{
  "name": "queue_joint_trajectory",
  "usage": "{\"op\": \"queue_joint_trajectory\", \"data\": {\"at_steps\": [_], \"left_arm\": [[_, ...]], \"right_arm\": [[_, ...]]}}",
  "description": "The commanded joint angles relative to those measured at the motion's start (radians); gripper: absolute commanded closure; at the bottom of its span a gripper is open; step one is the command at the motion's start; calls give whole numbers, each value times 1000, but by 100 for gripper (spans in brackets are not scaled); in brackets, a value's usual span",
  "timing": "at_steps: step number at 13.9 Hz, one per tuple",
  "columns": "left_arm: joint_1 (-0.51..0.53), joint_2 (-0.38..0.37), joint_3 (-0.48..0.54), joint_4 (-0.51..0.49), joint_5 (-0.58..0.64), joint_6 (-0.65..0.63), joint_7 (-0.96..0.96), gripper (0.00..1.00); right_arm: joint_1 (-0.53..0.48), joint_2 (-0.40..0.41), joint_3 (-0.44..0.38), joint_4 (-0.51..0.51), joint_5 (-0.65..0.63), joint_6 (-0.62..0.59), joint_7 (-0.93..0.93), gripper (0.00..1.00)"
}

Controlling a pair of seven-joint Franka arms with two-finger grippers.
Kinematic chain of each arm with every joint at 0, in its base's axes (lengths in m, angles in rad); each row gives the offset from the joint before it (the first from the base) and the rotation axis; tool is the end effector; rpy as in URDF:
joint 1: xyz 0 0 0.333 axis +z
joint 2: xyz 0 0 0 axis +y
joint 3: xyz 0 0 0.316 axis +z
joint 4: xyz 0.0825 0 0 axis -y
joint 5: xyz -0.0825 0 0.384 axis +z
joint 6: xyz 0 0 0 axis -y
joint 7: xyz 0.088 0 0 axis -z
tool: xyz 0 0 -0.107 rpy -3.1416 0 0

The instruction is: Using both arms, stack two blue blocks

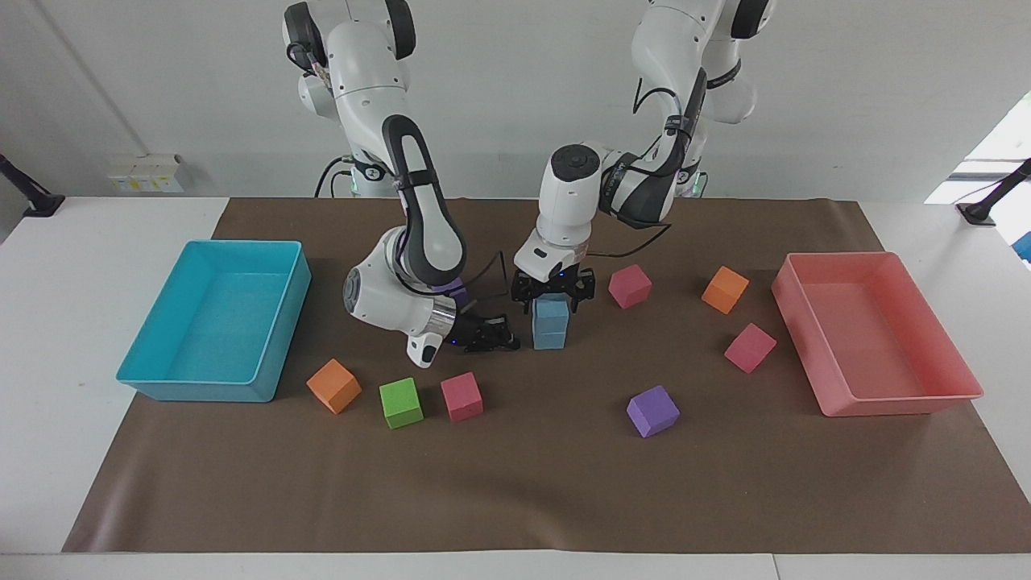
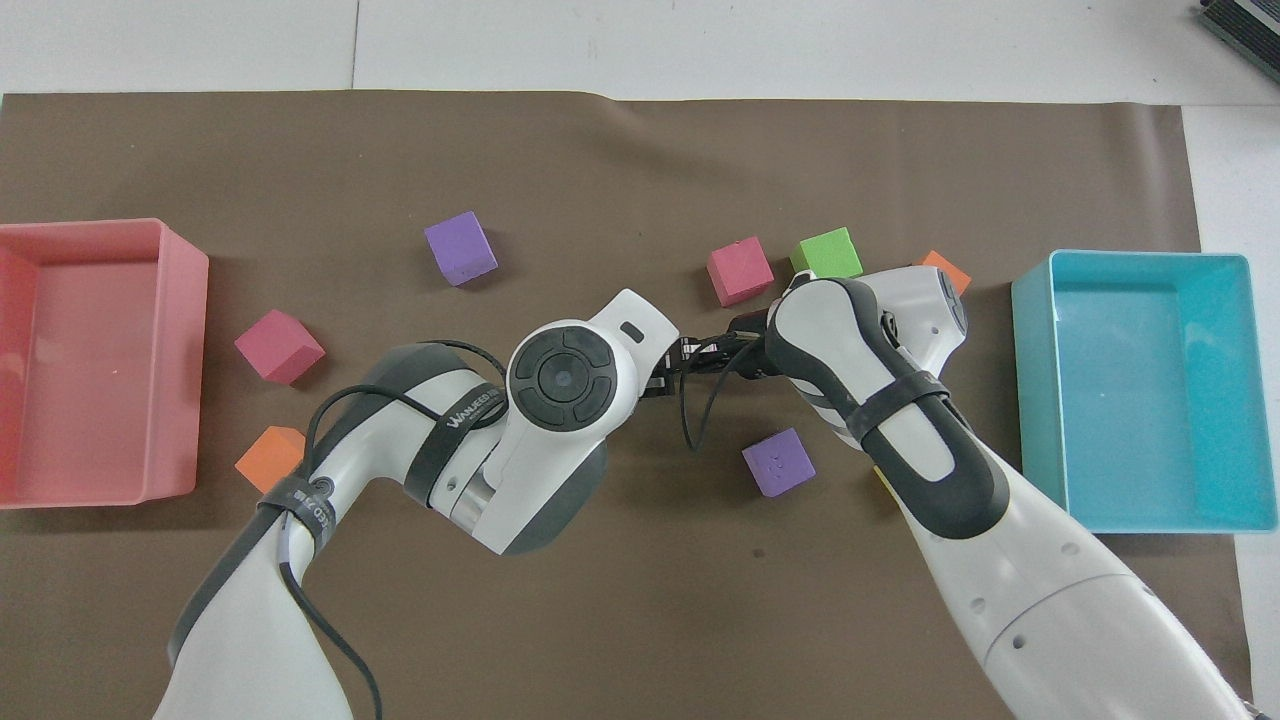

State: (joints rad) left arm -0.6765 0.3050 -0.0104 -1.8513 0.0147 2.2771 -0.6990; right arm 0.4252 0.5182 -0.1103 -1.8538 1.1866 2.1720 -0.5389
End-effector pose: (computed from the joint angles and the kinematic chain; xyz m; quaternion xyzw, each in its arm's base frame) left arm 0.4949 -0.4049 0.3706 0.9982 0.0019 0.0492 0.0352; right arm 0.5930 0.2351 0.2425 -0.9112 -0.0232 0.0291 0.4103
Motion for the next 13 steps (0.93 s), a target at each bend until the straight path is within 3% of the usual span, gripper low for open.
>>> {"op": "queue_joint_trajectory", "data": {"at_steps": [1,6,7,8,9,13], "left_arm": [[-6,-12,9,1,21,13,-2,0],[-8,-84,15,14,21,-33,7,0],[-3,-105,18,14,21,-56,10,0],[12,-125,18,12,19,-89,27,0],[29,-151,18,11,19,-122,61,0],[150,-240,18,-3,19,-246,241,0]], "right_arm": [[-11,-33,1,-13,-51,2,-19,100],[-49,-105,-5,-13,-113,-9,78,100],[-57,-119,-5,-13,-133,-11,100,85],[-68,-127,-5,-13,-153,-14,118,30],[-78,-141,-5,-13,-179,-15,123,0],[-134,-216,-8,5,-394,-43,229,0]]}}
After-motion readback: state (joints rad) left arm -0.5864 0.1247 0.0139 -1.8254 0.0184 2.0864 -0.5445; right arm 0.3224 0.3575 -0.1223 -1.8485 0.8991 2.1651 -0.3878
